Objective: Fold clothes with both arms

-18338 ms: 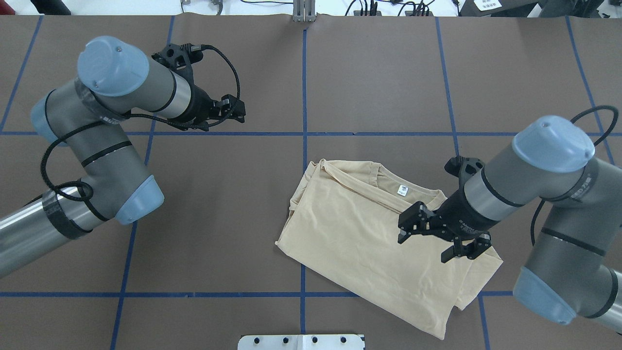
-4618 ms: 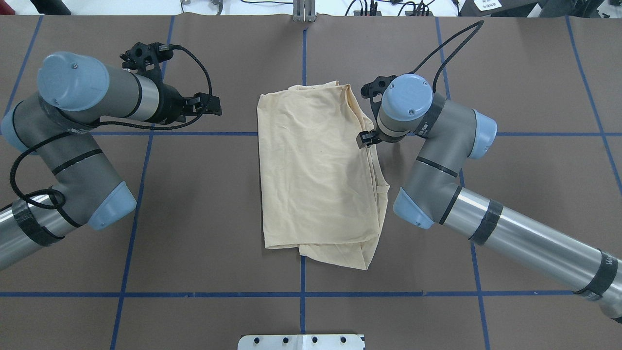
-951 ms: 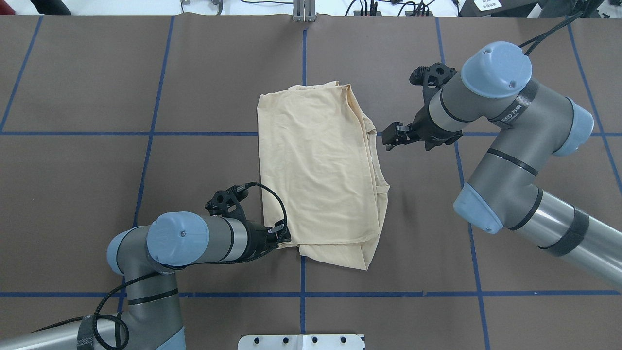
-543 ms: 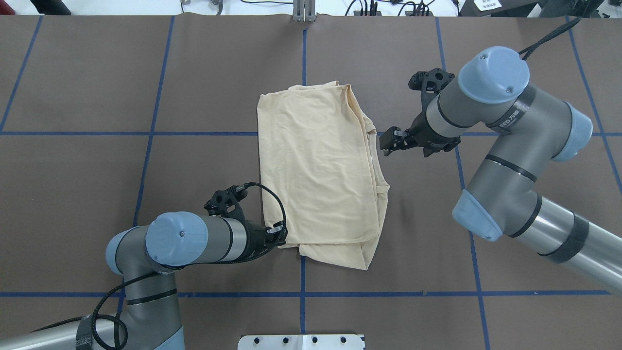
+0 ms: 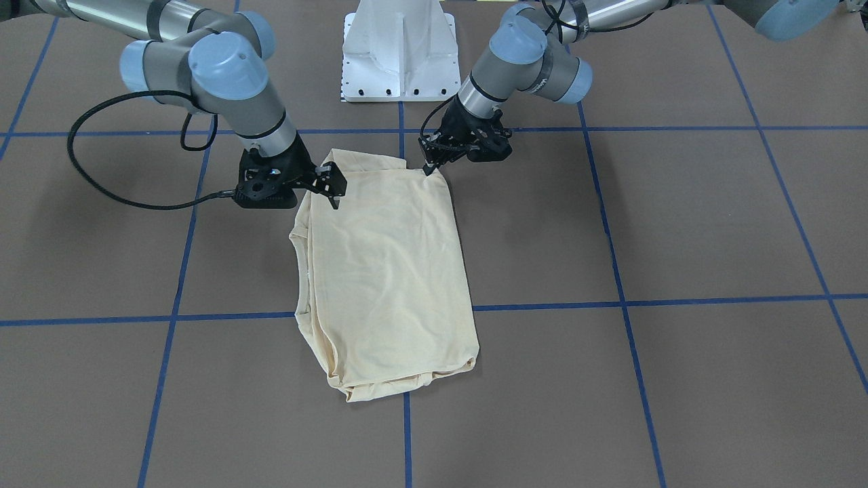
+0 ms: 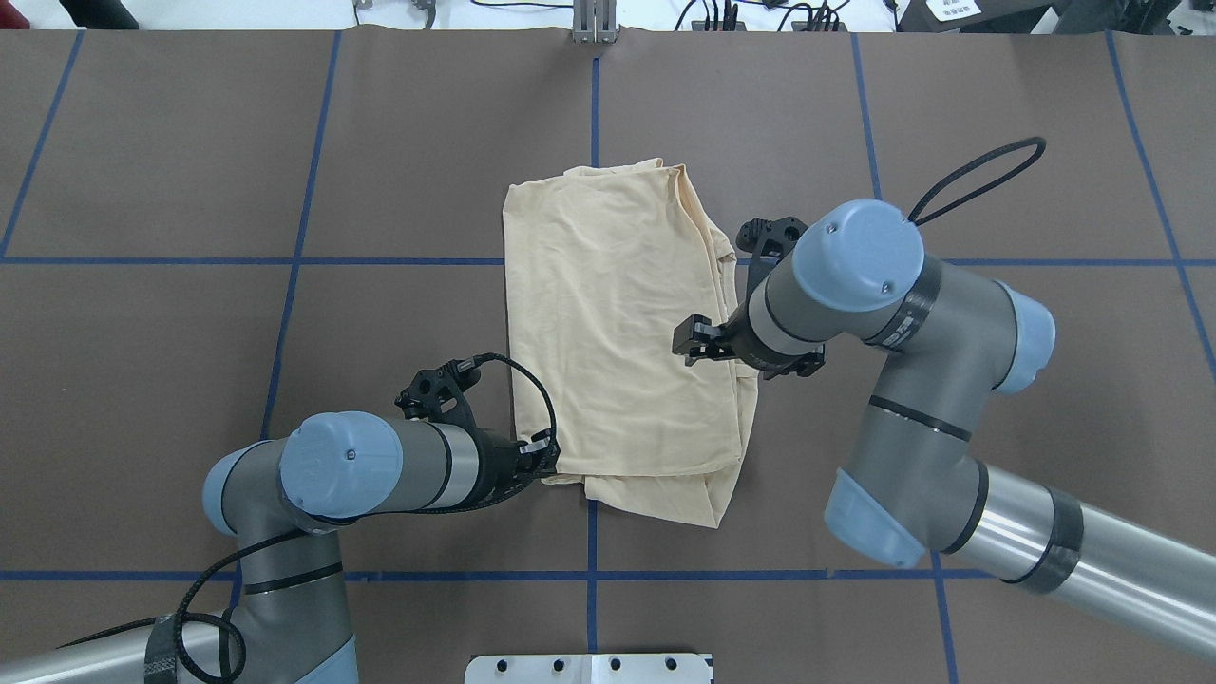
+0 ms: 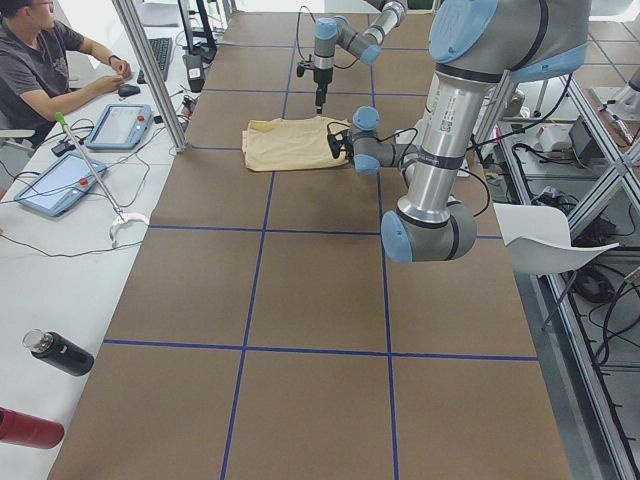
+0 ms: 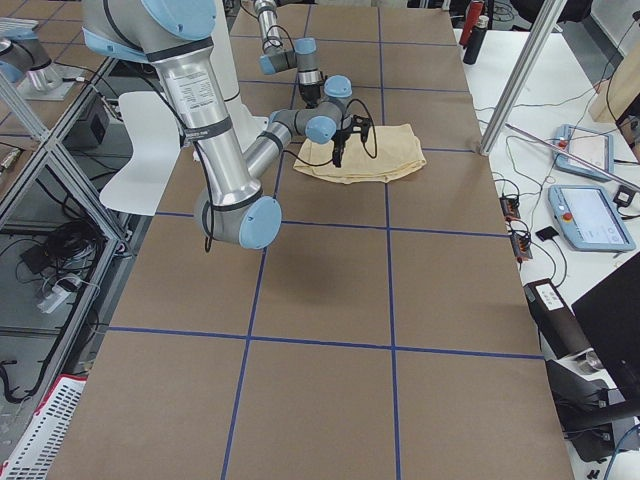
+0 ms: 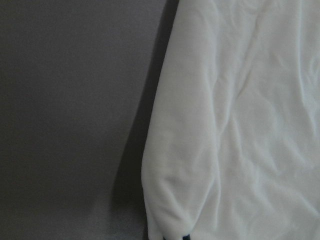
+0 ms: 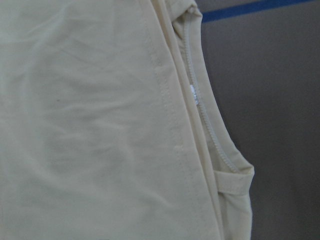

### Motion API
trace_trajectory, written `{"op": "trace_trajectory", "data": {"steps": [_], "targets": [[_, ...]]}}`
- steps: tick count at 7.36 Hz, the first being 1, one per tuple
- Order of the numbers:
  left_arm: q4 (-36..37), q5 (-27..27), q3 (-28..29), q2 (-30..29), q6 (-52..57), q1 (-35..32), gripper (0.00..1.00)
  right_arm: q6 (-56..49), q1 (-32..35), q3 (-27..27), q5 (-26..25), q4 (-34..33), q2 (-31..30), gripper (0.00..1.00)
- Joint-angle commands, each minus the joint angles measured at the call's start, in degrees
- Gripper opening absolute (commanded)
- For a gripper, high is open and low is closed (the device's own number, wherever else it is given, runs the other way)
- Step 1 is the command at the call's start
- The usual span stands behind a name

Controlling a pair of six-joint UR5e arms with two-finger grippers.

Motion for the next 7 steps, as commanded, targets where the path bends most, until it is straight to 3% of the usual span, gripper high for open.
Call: {"op": "trace_trajectory", "data": {"steps": [1,2,3,7], "targets": [[0.0,0.0,0.0,0.2,0.0,0.0,0.00,12.6,-5.6,0.3,-7.0,-3.0,1.1,1.00],[0.0,0.0,0.0,0.3,0.0,0.0,0.00,14.6,-8.2,1.4,-10.2,-6.7,1.3,1.00],[0.0,0.0,0.0,0.3,0.0,0.0,0.00,18.9,-9.0,3.1,-10.2,-10.1,1.4,1.00],[0.0,0.1,-0.1,0.3,0.1,0.1,0.00,25.2,-12.3,4.2,-10.4,-10.4,-0.2,0.99]]}}
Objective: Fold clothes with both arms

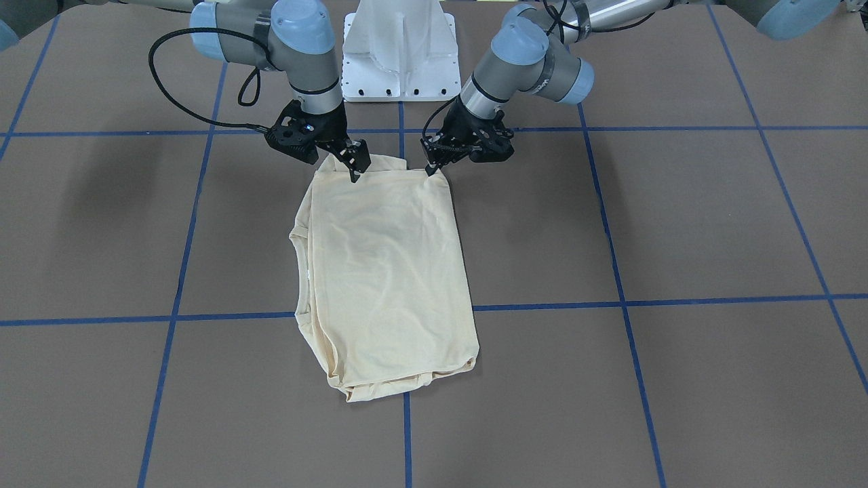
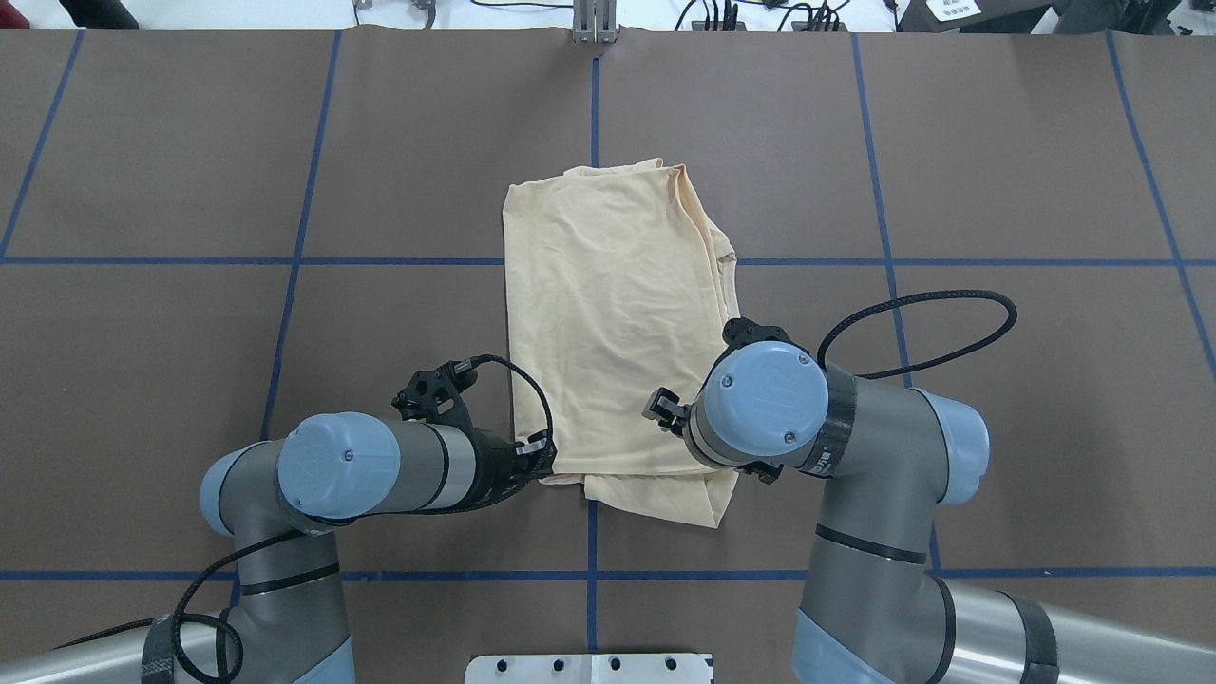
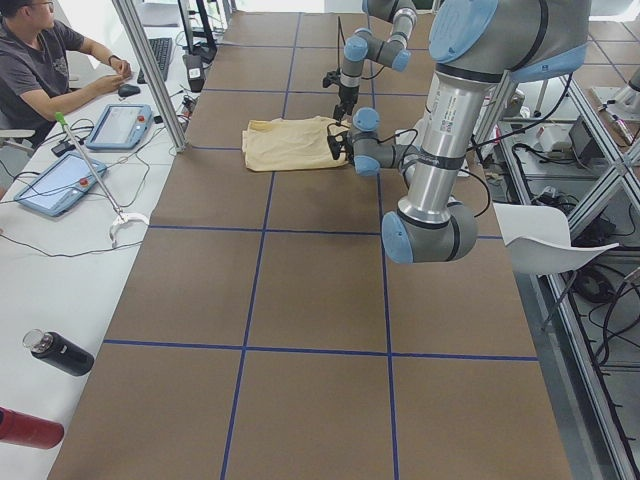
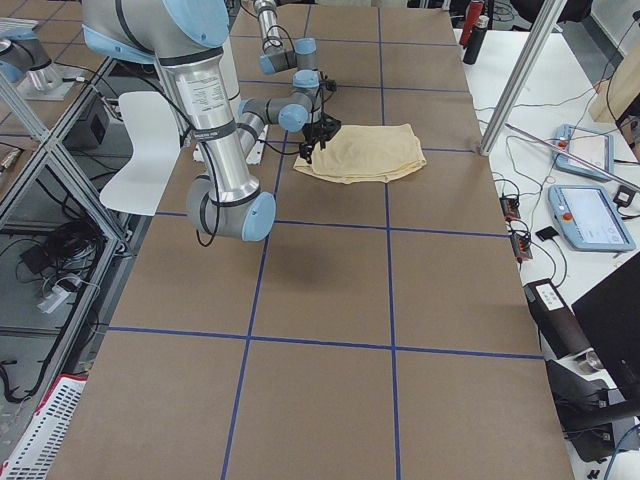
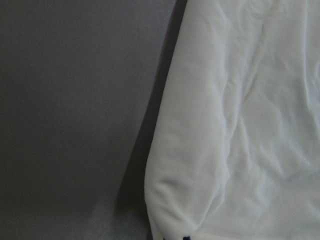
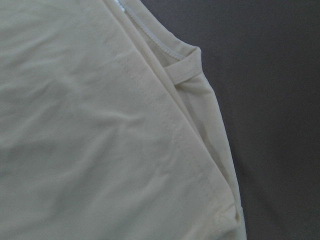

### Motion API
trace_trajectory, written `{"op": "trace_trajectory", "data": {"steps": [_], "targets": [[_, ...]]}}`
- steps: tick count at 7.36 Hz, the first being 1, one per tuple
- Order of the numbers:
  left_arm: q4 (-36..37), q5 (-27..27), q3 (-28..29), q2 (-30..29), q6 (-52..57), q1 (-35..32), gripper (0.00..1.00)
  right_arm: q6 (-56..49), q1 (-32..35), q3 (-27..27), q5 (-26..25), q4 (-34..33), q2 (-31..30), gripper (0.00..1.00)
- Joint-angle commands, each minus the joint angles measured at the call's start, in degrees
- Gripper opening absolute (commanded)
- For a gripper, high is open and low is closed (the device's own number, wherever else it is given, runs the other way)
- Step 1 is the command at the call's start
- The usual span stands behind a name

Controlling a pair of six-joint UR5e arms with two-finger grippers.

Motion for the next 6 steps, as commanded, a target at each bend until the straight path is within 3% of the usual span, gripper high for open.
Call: {"op": "trace_trajectory", "data": {"steps": [1,6], "targets": [[0.0,0.0,-0.1,-0.1,0.0,0.1,0.00,0.6,-2.7,-0.5,-0.6,0.0,-1.0,0.99],[0.0,0.1,0.0,0.0,0.2,0.0,0.00,0.5,-1.7,-1.3,-0.7,-0.1,-0.6,0.98]]}}
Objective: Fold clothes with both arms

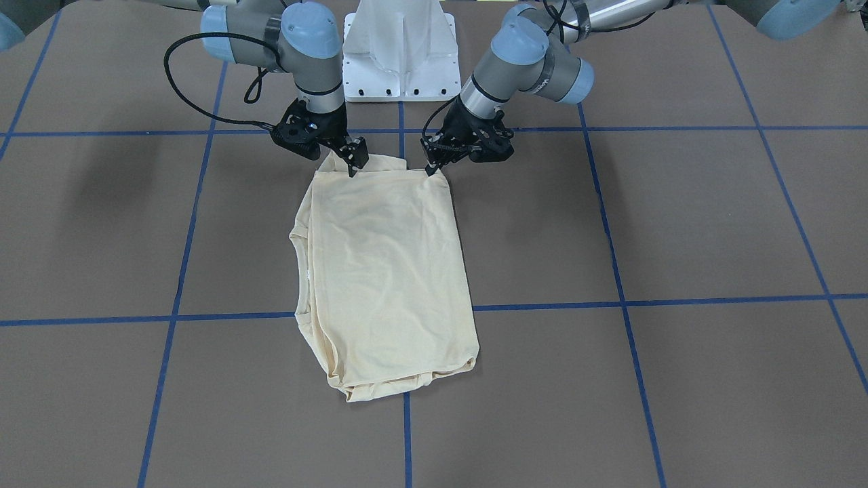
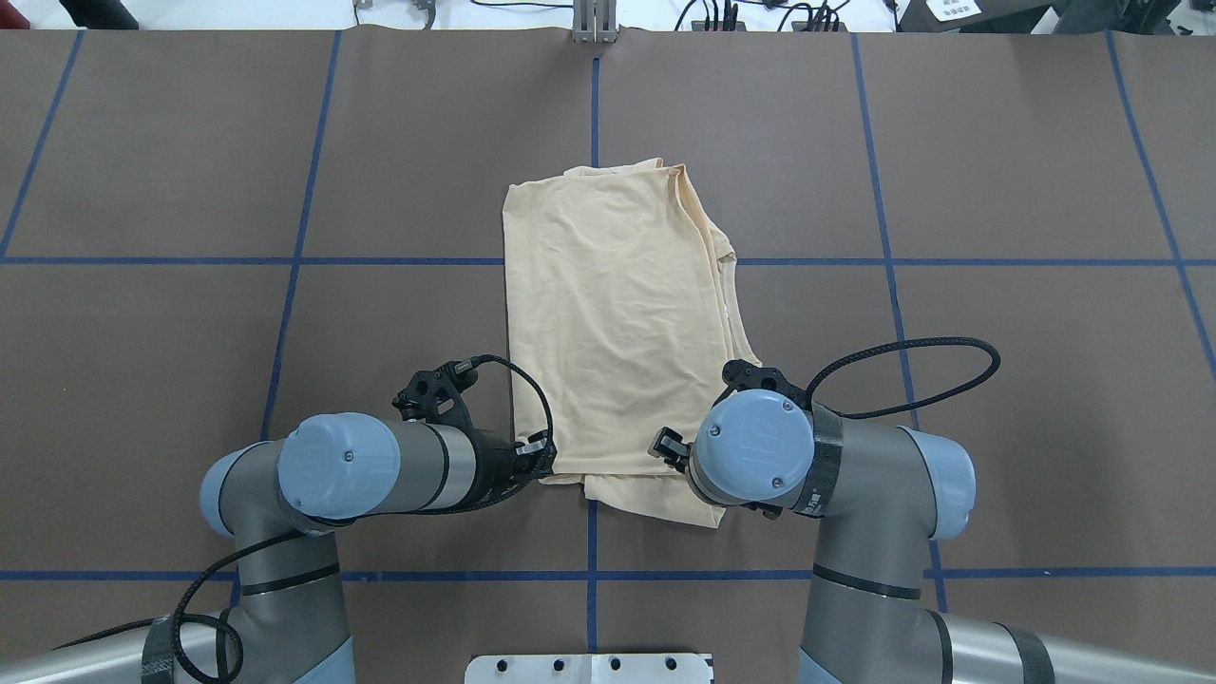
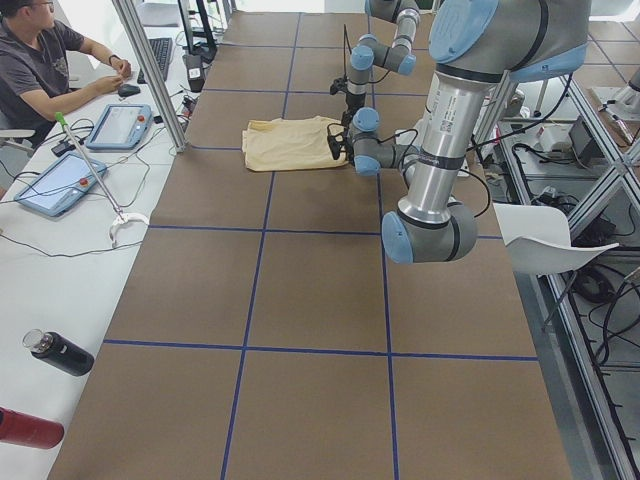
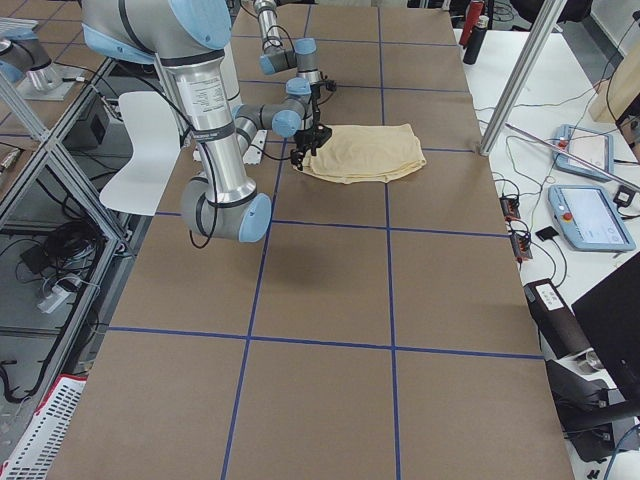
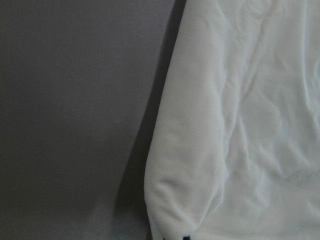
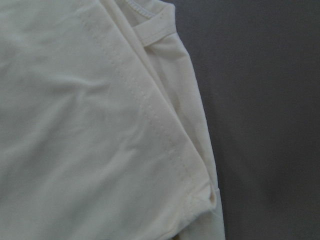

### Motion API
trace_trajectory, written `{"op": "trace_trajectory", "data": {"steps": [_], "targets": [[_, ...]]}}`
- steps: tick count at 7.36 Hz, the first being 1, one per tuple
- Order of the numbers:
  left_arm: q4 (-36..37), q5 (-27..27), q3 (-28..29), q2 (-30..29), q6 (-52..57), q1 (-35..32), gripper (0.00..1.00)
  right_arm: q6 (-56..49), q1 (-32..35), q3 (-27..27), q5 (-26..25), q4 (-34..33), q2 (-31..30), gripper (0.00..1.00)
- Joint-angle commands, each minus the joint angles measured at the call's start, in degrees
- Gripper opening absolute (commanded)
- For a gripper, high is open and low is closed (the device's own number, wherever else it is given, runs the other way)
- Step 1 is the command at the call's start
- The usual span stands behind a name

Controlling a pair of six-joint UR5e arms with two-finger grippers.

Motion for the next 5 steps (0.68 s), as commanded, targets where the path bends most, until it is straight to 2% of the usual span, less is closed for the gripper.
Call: {"op": "trace_trajectory", "data": {"steps": [1,5], "targets": [[0.0,0.0,0.0,0.0,0.0,0.0,0.00,0.0,0.9,-0.1,0.1,0.1,0.4,0.98],[0.0,0.0,0.0,0.0,0.1,0.1,0.00,0.0,1.1,-1.2,0.2,0.2,0.6,0.98]]}}
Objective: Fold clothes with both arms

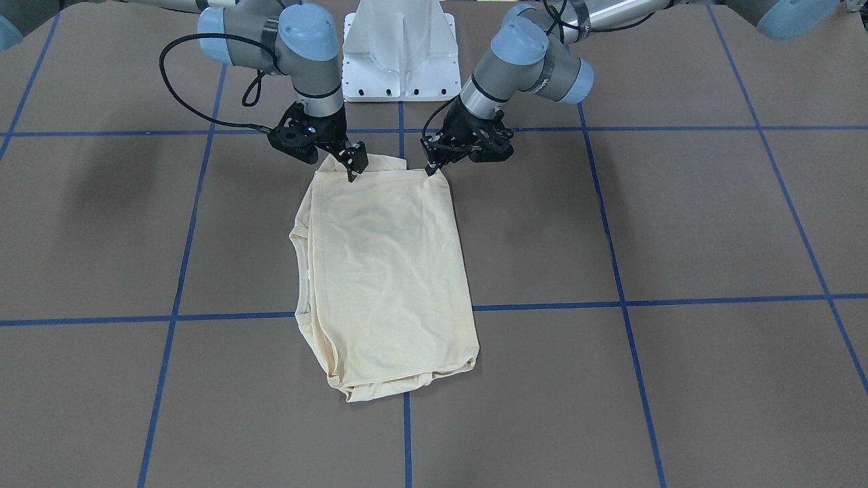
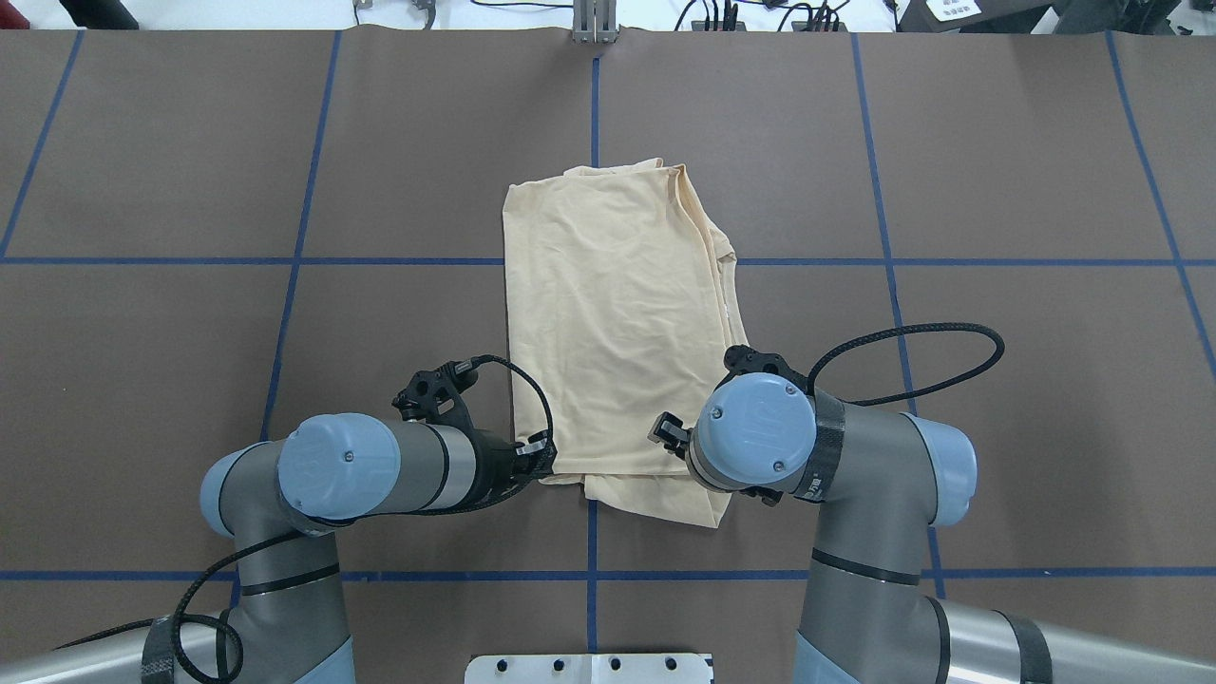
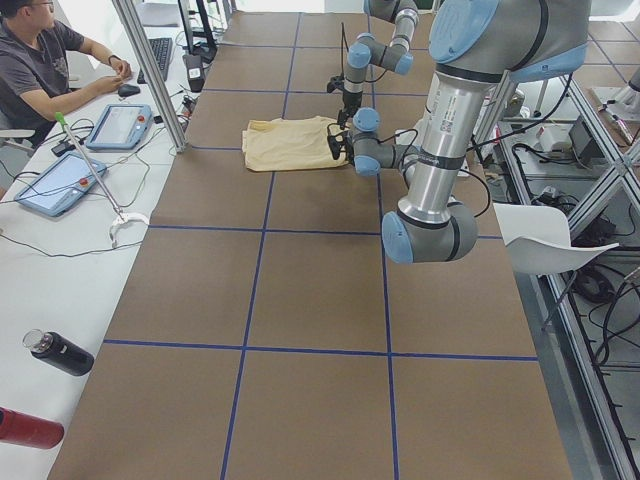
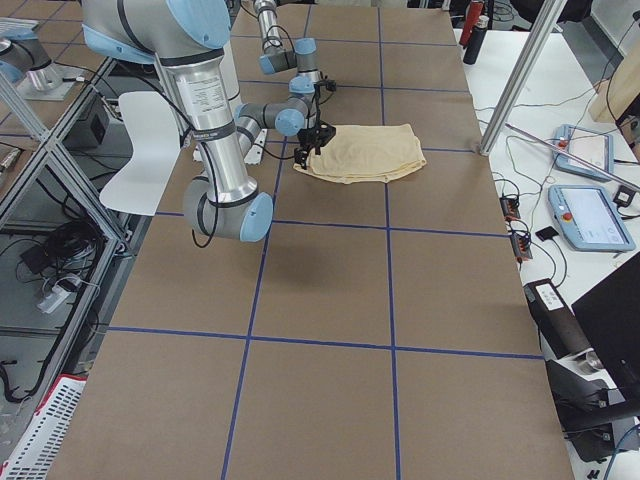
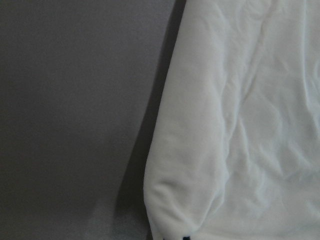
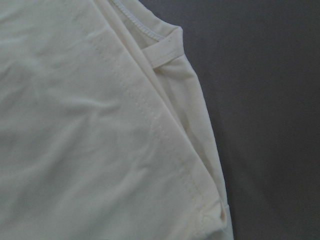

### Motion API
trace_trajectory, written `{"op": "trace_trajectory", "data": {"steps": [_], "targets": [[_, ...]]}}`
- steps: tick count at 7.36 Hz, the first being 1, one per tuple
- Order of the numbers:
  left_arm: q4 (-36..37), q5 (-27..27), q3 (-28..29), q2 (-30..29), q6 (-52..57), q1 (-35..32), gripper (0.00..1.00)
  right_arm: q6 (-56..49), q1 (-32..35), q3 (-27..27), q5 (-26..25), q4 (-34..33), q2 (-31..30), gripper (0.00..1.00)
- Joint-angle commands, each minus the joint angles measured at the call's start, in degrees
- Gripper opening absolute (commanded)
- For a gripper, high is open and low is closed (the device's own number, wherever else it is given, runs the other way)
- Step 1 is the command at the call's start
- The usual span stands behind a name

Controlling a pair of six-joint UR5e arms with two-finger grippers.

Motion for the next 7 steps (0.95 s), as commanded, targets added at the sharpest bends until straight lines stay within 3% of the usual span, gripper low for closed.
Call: {"op": "trace_trajectory", "data": {"steps": [1,4,6,7], "targets": [[0.0,0.0,0.0,0.0,0.0,0.1,0.00,0.0,-0.1,-2.0,0.2,0.7,0.1,0.98],[0.0,0.2,0.0,0.1,0.0,0.2,0.00,-0.1,-0.1,-2.3,0.5,0.3,0.6,0.98],[0.0,0.2,-0.1,0.1,0.0,0.2,0.00,0.0,0.0,-1.9,0.5,-0.1,0.5,0.81],[0.0,0.2,-0.1,0.2,0.0,0.3,0.00,0.0,-0.2,-1.9,0.5,-0.1,0.5,0.81]]}}
